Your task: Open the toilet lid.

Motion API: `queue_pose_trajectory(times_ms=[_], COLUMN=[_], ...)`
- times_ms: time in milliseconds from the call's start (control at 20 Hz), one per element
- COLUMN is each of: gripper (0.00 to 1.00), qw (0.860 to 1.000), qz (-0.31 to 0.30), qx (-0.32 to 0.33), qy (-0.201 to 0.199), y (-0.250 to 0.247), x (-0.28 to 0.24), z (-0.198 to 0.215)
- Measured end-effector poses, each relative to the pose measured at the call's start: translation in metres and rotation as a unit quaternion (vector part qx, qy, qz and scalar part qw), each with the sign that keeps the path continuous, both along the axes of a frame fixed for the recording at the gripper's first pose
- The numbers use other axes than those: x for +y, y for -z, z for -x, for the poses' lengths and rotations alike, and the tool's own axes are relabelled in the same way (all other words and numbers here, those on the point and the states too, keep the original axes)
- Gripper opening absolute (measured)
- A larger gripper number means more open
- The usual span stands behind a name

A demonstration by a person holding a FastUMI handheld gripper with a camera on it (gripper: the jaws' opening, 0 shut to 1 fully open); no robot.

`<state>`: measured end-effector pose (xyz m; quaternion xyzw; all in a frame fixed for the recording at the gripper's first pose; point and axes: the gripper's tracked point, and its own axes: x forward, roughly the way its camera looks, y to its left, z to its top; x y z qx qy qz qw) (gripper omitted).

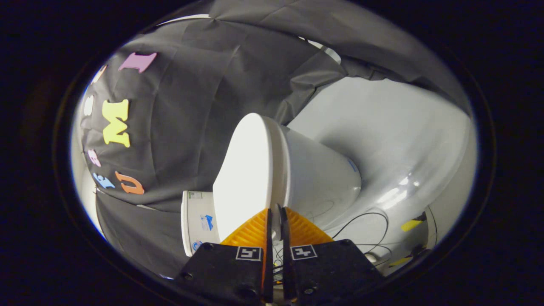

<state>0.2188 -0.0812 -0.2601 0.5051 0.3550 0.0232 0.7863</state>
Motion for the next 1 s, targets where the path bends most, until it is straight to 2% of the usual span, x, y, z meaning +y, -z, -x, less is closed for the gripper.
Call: queue_pose_trajectory(times_ms=[350, 600, 1000], gripper=[0.11, 0.11, 0.11], qw=[1.0, 0.998, 0.996], qz=[0.011, 0.049, 0.07], qx=[-0.02, -0.025, -0.057], qy=[0.004, -0.001, -0.017], y=[-0.027, -0.043, -0.1], x=[0.006, 0.011, 0.034], z=[0.0, 0.0, 0.001])
